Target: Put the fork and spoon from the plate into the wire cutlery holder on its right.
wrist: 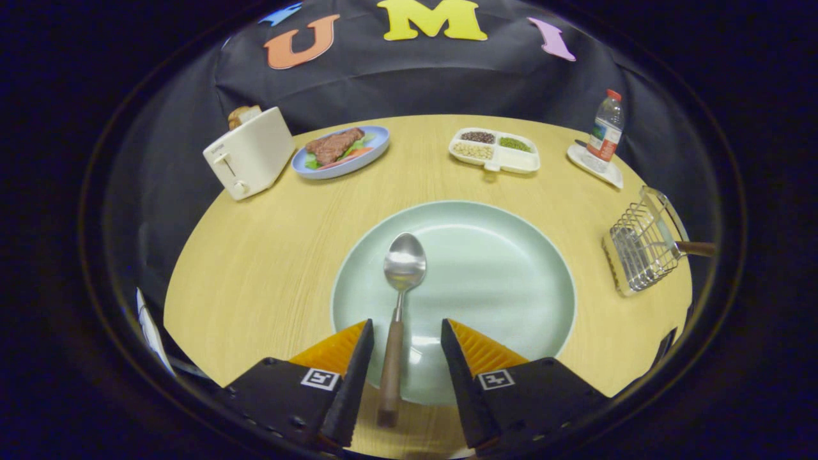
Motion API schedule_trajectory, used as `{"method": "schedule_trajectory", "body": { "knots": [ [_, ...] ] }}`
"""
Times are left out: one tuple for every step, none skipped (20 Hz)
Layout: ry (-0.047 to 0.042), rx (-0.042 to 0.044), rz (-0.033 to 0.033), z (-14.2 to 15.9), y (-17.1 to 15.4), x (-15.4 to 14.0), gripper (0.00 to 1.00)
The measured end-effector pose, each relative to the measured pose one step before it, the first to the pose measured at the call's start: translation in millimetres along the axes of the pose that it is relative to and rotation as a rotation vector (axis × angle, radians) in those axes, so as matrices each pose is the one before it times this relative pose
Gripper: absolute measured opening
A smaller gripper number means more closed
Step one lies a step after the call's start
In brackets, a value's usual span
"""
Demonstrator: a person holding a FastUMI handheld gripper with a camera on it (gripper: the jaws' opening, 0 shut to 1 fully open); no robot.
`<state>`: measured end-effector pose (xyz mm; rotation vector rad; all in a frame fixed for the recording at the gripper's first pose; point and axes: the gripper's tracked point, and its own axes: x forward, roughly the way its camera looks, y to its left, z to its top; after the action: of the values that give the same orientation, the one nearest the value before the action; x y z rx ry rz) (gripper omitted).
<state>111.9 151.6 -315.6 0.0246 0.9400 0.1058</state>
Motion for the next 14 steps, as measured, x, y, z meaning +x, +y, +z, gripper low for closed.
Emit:
{"method": "schedule_trajectory", "body": {
  "knots": [
    [0.00772,-0.00415,0.00833,0.43,3.01,0.57,0.58],
    [0.00059,-0.00219,0.00052,0.5,0.34,-0.41,0.52],
    [0.00353,-0.00324,-0.00768,0.62,-1.48,1.39,0.49],
    [0.02286,0.00627,0.00779,-2.02,3.12,-1.8,0.49],
    [0.00194,0.00064,-0.01621,0.65,-3.98,0.83,0.31],
    [0.00752,-0.00443,0.0022,-2.49,1.64,5.59,0.13],
    [-0.00509,-0.00454,-0.00273,1.98,-0.15,1.03,0.13],
    [0.00083,-0.0004,0.00833,-1.07,0.08,0.31,0.08],
    [0.00799,-0.00264,-0.00144,-0.49,-1.53,-1.02,0.04],
    [-0.00107,-0.00388,-0.00307,0.72,-0.24,-0.91,0.04],
    [-0.00152,0.00143,-0.00167,-0.05,-1.29,-1.69,0.04],
    [-0.00208,-0.00192,-0.00619,0.27,-0.71,-0.24,0.03],
    [-0.00169,-0.00018,-0.00296,0.96,-1.96,-1.58,0.0],
    [-0.00159,0.00246,0.0046,-0.29,-1.37,-1.36,0.0]
  ]
}}
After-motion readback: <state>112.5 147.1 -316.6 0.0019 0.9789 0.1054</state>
